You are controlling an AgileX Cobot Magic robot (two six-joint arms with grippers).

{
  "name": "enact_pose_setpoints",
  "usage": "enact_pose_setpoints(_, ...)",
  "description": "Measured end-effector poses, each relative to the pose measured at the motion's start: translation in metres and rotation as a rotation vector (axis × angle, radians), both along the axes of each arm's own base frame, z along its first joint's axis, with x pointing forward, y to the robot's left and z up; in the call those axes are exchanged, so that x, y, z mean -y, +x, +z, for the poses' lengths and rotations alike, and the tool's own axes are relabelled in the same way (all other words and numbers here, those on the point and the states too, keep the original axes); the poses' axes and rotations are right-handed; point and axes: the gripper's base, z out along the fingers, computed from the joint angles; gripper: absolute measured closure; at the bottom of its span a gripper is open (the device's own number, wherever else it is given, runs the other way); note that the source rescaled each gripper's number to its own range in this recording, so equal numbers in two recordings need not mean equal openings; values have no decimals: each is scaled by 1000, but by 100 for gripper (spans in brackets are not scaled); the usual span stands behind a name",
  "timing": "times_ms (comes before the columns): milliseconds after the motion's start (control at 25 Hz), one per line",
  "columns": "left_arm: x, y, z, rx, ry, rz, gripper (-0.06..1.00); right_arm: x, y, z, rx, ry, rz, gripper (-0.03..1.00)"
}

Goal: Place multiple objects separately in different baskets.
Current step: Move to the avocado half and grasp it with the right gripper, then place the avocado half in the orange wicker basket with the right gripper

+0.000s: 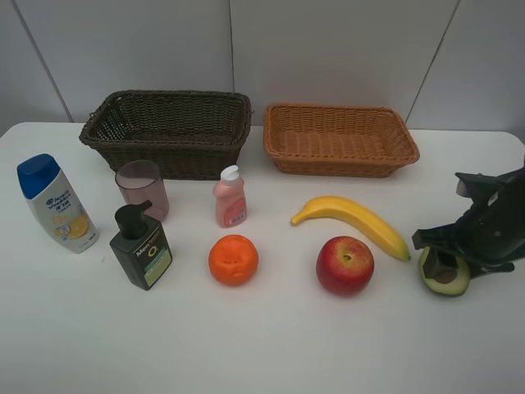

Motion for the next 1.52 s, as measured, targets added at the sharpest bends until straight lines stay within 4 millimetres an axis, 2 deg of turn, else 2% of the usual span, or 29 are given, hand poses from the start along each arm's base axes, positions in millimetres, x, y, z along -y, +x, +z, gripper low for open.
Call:
enact_pose_setpoints(400, 0, 0, 0, 0, 0, 0, -6, 0, 0, 1, -15, 1, 1, 68)
enact_pose_setpoints(560, 0, 0, 0, 0, 0, 0, -6, -1, 8, 11, -50, 5, 5, 68)
enact_pose_setpoints(1120, 0, 0, 0, 0, 0, 0, -6, -4, 57, 90, -103, 16, 99, 68)
enact_pose_setpoints(1280, 0, 0, 0, 0, 0, 0, -6, -4, 70, 113, -49, 16, 151, 68)
enact_pose_setpoints(1520, 0, 0, 0, 0, 0, 0, -6, -13, 93, 147, 138, 63, 323, 68)
